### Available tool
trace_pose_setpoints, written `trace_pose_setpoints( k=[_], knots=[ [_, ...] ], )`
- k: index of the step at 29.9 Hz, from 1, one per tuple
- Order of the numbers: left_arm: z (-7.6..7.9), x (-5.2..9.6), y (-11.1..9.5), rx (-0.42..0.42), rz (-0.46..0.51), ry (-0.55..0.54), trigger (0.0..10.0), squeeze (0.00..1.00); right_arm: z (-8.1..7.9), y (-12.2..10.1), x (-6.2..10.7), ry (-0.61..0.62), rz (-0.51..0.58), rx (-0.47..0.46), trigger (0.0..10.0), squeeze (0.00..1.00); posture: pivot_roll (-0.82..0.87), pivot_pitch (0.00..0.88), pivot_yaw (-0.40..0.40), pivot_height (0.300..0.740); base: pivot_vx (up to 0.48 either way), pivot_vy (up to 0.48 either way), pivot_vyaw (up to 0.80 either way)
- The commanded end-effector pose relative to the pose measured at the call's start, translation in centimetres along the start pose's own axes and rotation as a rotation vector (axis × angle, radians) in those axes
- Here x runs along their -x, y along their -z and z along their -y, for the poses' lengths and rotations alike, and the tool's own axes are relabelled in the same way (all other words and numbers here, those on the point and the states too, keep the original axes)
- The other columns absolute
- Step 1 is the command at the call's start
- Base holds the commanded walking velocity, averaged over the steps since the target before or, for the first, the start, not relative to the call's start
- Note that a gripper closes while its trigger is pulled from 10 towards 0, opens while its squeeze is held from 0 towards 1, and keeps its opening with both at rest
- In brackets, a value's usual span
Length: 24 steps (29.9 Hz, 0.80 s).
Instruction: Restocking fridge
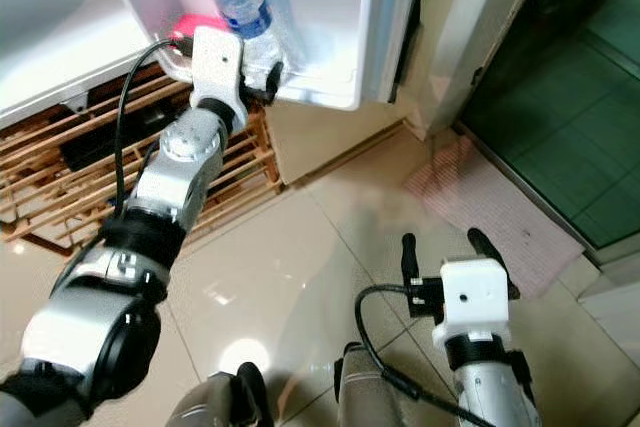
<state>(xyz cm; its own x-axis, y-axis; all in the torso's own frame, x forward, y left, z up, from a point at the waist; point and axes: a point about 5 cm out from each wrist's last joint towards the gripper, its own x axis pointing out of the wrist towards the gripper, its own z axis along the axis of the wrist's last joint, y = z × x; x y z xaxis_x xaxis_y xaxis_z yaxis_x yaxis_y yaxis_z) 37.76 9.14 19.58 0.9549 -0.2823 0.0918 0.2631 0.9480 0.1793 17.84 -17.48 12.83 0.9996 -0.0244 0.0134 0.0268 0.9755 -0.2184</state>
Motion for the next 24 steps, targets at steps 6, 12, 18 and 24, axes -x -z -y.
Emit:
trace_pose_setpoints(
  k=[6, 12, 18, 24],
  knots=[
    [1.0, 6.2, 4.0, 0.07, -0.104, 0.118, 10.0, 1.0, 0.6, 0.9, -3.1, 0.082, 0.014, -0.113, 10.0, 0.0, -0.21, 0.011, 0.079, 0.74, 0.0, 0.0, 0.0],
    [-0.1, 7.7, 5.1, 0.081, -0.092, 0.063, 10.0, 0.0, 0.1, 1.1, -5.5, 0.109, 0.04, -0.168, 10.0, 0.0, -0.17, 0.0, 0.099, 0.74, 0.0, 0.0, 0.0],
    [-1.4, 7.5, 5.4, 0.09, -0.104, -0.045, 10.0, 0.0, -0.5, 0.3, -7.9, 0.086, 0.098, -0.183, 10.0, 0.0, -0.14, 0.0, 0.078, 0.74, 0.0, -0.072, 0.0],
    [-1.1, 6.4, 6.1, 0.088, -0.128, -0.117, 10.0, 0.0, -0.6, -0.1, -9.7, 0.064, 0.135, -0.174, 10.0, 0.0, -0.12, 0.0, 0.045, 0.74, 0.0, -0.436, 0.0]
  ],
)
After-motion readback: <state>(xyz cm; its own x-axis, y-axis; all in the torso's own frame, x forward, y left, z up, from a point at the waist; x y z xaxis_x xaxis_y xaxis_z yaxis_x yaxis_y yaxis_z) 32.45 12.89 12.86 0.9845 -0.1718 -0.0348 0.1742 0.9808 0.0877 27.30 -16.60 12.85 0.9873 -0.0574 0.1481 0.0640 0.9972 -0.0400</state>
